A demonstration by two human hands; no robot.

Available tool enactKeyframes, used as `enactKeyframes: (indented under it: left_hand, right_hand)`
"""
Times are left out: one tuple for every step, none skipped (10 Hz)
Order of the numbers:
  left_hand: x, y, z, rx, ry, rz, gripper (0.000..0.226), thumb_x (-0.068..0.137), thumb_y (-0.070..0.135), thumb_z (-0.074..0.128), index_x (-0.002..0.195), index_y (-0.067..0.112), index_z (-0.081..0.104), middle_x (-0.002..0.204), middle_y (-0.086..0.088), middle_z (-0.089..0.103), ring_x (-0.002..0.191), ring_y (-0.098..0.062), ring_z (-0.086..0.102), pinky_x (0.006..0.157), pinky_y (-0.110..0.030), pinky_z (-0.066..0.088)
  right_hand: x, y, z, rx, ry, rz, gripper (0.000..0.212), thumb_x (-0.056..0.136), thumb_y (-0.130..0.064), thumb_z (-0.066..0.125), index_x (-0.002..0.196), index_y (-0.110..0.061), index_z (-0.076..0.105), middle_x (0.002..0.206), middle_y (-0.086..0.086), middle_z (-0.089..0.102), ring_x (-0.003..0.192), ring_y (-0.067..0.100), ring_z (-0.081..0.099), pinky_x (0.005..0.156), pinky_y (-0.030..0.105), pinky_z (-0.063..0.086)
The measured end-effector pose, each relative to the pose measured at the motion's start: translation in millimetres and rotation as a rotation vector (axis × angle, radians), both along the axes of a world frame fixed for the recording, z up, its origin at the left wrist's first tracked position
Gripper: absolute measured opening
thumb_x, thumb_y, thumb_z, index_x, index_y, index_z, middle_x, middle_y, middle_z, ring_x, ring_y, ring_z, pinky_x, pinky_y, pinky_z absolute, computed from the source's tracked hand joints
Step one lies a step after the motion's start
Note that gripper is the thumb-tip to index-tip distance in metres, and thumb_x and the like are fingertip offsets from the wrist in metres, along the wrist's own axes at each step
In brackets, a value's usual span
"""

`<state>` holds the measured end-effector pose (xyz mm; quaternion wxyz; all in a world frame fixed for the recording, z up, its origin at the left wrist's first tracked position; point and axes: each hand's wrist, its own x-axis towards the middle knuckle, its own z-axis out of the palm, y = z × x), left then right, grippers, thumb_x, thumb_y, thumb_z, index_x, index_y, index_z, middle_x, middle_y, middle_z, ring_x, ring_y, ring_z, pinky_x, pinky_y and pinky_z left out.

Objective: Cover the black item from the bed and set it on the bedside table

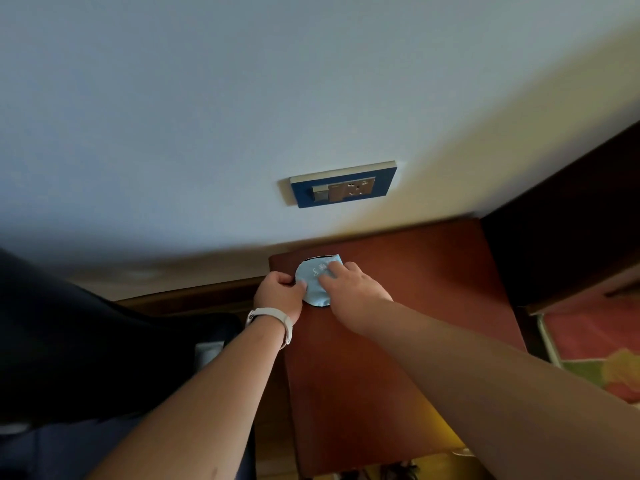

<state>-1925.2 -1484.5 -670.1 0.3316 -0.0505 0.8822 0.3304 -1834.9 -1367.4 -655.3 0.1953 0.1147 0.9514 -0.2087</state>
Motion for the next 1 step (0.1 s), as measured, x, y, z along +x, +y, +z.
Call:
enactKeyframes:
  left_hand:
    - [18.1,-4.4,22.0,0.097,-0.122,0.14,0.035,0.078,0.02,0.068,0.112,0.016,0.058,0.102,-0.009,0.067,0.093,-0.03,0.066,0.087,-0.05,0.056]
  right_hand:
    - [13.6,-7.5,25.6,-0.047,-0.044,-0.002,0.03,0.087,-0.007,0.05,0.116,-0.014,0.048,0.126,0.009,0.041,0.107,0.028,0.042,0.087,0.039,0.046]
